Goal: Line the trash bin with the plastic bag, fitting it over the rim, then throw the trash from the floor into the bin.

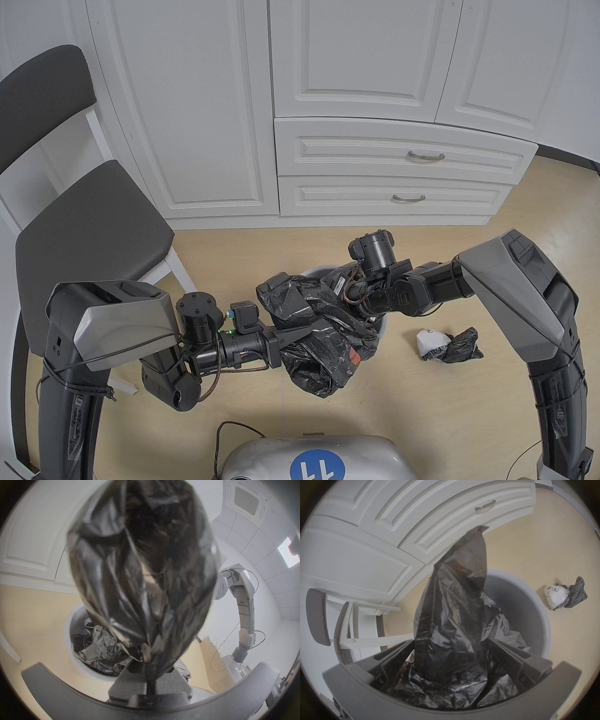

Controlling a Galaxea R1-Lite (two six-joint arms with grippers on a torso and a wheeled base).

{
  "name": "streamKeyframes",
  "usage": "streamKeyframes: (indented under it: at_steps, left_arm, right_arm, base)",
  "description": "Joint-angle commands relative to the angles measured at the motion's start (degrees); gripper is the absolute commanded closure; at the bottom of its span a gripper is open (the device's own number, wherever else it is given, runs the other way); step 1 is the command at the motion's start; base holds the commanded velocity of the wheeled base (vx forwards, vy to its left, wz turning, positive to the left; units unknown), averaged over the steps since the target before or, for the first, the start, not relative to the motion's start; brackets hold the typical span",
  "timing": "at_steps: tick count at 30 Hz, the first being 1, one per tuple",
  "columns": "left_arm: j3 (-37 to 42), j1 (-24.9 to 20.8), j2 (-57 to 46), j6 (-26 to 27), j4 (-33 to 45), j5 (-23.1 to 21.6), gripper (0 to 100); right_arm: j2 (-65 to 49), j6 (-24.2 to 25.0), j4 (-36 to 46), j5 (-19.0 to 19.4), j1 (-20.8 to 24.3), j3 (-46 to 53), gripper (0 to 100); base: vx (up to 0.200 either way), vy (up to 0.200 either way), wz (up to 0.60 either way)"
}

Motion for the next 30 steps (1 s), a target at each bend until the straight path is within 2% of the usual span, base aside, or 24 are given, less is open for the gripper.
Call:
streamKeyframes:
  at_steps: [1,8,13,14,20,26,30]
  left_arm:
    - [0.4,0.2,-0.1,0.0,0.0,0.0,100]
    - [0.5,0.4,-0.3,0.0,0.0,0.0,100]
    - [1.1,0.4,-0.6,0.1,0.0,0.0,100]
    - [1.1,0.4,-0.5,0.1,0.0,0.0,100]
    - [1.3,0.2,-0.9,0.2,0.0,0.0,100]
    - [3.1,0.2,-1.3,0.8,0.0,0.0,100]
    - [3.1,0.2,-0.9,1.6,0.0,0.0,100]
  right_arm:
    - [-2.6,0.1,0.1,0.0,-0.2,0.1,0]
    - [-13.8,-0.5,0.0,-0.1,-0.1,5.6,0]
    - [-16.3,-2.9,-0.7,-0.7,0.1,8.3,0]
    - [-16.2,-3.0,-0.7,-0.7,0.1,8.3,100]
    - [-11.3,-3.4,-1.2,-1.0,-1.4,5.1,100]
    - [-0.6,-2.7,-5.5,-4.7,-4.4,-3.1,100]
    - [2.4,-2.1,-7.6,-5.2,-4.8,-5.5,100]
  base:
    - [0.000,0.000,0.00]
    - [0.000,0.000,0.00]
    - [0.000,0.000,0.00]
    - [0.000,0.000,0.00]
    - [0.000,0.000,0.00]
    - [0.000,0.000,0.00]
    - [0.000,0.000,0.00]
